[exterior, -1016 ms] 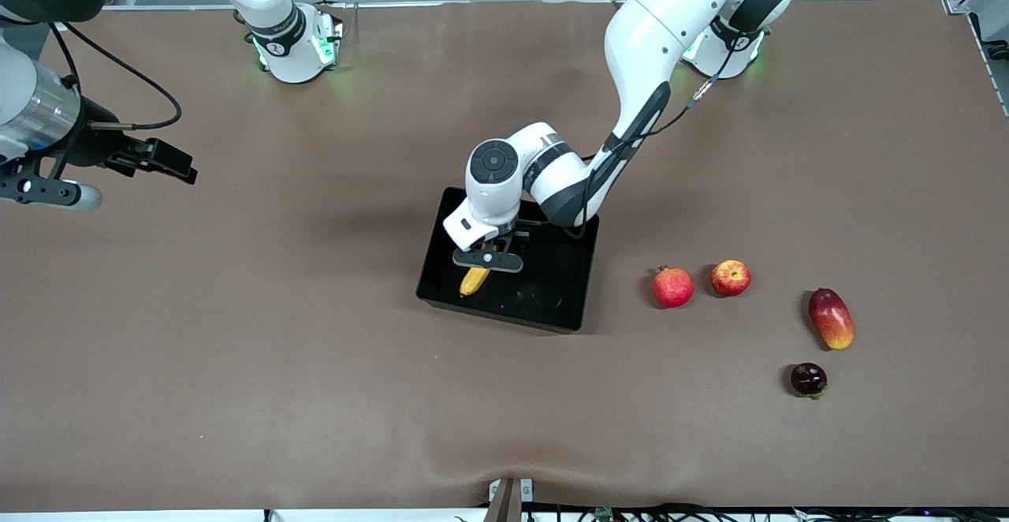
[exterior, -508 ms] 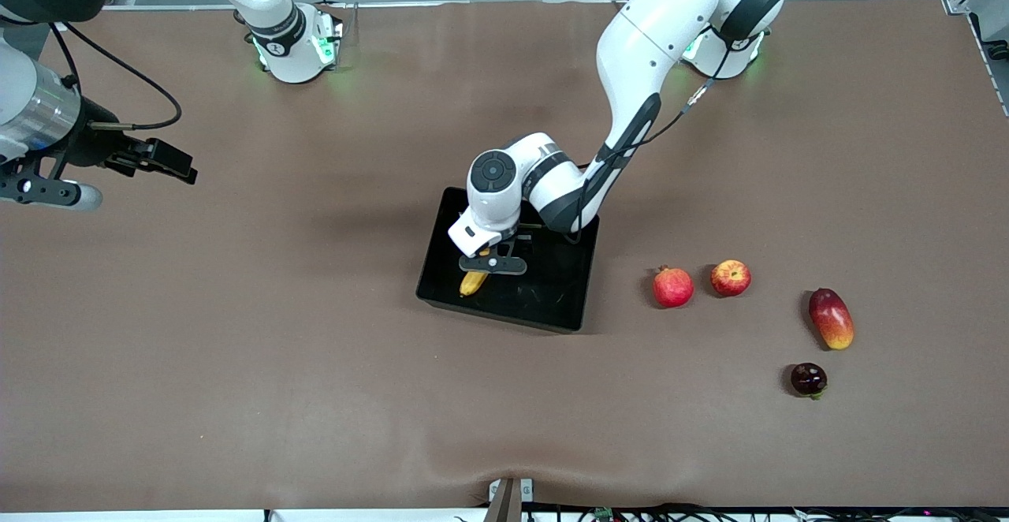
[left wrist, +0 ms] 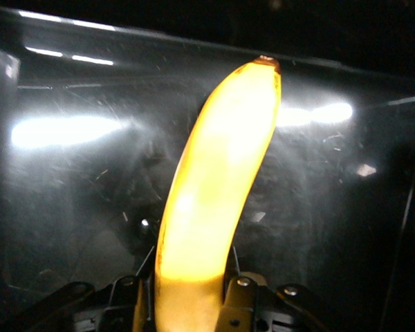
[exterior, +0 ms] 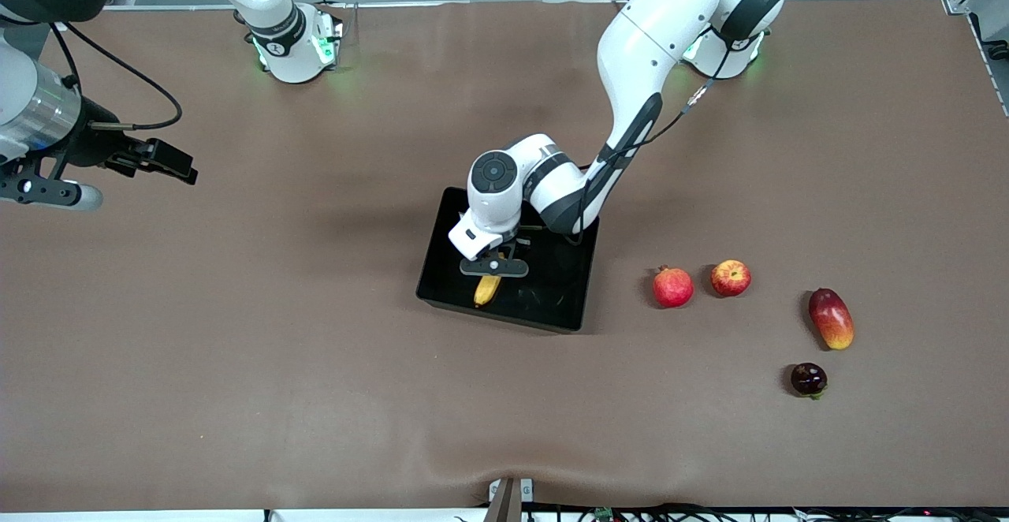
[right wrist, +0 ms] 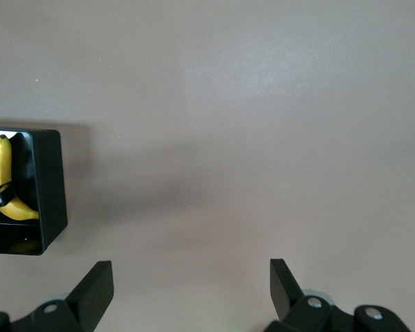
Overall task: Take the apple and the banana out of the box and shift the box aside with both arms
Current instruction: 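Lift the banana out with the left gripper while the right gripper reaches the tray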
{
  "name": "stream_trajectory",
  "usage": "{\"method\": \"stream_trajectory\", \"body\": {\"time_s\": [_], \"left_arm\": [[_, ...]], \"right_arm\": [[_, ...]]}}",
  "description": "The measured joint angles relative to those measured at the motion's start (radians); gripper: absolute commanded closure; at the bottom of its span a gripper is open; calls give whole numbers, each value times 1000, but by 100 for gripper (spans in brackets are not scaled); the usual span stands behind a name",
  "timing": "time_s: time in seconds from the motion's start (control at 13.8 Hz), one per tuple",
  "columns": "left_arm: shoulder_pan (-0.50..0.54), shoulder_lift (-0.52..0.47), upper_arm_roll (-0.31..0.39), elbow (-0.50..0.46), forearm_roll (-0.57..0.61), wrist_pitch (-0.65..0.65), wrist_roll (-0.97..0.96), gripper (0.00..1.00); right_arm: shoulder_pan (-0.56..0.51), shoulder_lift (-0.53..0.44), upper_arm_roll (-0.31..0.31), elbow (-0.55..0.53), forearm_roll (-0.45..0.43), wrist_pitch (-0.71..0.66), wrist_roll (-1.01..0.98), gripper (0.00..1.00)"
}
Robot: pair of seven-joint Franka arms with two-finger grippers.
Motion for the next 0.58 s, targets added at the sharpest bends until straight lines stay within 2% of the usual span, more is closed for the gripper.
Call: {"method": "stream_trajectory", "body": {"time_s": [0.29, 0.58], "left_arm": [[2, -26, 23, 22, 0, 4, 0, 100], [6, -141, 43, 38, 0, -58, -1, 100]], "right_arm": [[0, 0, 0, -1, 0, 0, 0, 0], [6, 0, 0, -8, 0, 3, 31, 0]]}}
